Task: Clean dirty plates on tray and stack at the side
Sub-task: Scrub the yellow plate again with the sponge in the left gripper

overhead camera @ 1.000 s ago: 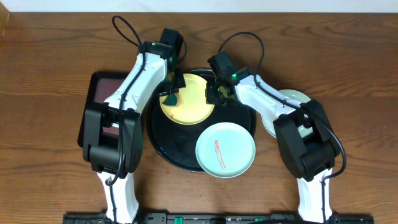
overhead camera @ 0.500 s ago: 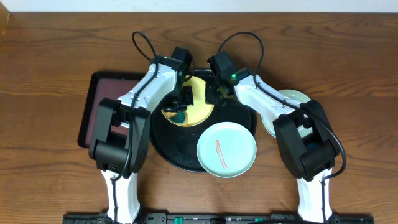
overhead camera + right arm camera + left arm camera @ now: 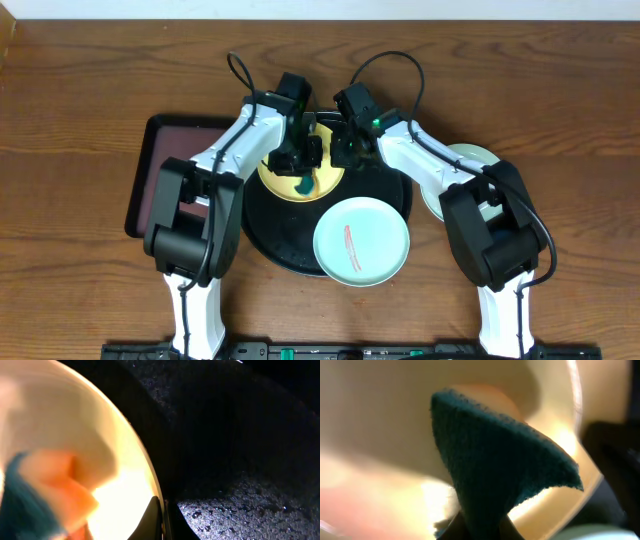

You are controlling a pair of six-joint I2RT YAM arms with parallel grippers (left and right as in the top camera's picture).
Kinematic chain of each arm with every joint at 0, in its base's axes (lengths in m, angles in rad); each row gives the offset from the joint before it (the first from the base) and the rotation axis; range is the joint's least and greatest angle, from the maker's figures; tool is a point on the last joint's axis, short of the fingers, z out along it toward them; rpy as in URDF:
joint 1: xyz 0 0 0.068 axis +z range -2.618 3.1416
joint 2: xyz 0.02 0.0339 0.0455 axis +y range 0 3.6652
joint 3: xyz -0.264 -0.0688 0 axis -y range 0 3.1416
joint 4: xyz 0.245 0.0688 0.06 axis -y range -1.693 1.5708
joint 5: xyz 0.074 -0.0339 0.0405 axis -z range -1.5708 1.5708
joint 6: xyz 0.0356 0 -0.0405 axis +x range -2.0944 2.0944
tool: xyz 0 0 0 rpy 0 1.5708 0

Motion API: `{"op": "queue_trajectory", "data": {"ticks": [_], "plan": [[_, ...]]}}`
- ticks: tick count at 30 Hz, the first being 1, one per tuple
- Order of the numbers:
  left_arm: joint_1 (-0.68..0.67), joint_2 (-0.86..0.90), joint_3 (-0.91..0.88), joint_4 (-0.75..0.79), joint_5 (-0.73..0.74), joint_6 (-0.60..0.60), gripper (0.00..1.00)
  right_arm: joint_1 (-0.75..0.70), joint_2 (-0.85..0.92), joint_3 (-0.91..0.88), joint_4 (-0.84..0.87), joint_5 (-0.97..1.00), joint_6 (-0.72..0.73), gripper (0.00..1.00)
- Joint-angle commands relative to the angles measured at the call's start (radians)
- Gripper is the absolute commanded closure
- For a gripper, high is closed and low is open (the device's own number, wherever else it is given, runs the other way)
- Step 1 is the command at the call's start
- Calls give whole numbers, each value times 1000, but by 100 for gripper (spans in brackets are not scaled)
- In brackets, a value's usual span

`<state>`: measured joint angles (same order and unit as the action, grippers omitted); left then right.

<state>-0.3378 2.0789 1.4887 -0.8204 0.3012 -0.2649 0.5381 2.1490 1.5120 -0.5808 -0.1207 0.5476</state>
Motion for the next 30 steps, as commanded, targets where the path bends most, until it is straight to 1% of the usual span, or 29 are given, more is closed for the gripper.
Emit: {"op": "queue_trajectory", "data": {"ticks": [1,6,11,16,20,25,30], "plan": [[1,12,-8,7,-293,-144,92,-7,24,-20,-14,64,-4,99],[1,12,-8,-8,-541,-241,93,-7,24,-20,-14,64,-4,99],[1,12,-7,-4,-686,-283,93,-7,24,-20,-14,64,-6,99],[0,12,19,0,-706,-278,93,-7,24,-20,-14,64,-6,99],[0,-1,60,0,-706,-244,93,-7,24,-20,-14,64,-6,99],[1,-66,100,-9,-706,-196,93,-7,24,-20,-14,64,-7,99],[21,-166,103,-56,-706,-196,92,-7,24,-20,-16,64,-39,99]]}}
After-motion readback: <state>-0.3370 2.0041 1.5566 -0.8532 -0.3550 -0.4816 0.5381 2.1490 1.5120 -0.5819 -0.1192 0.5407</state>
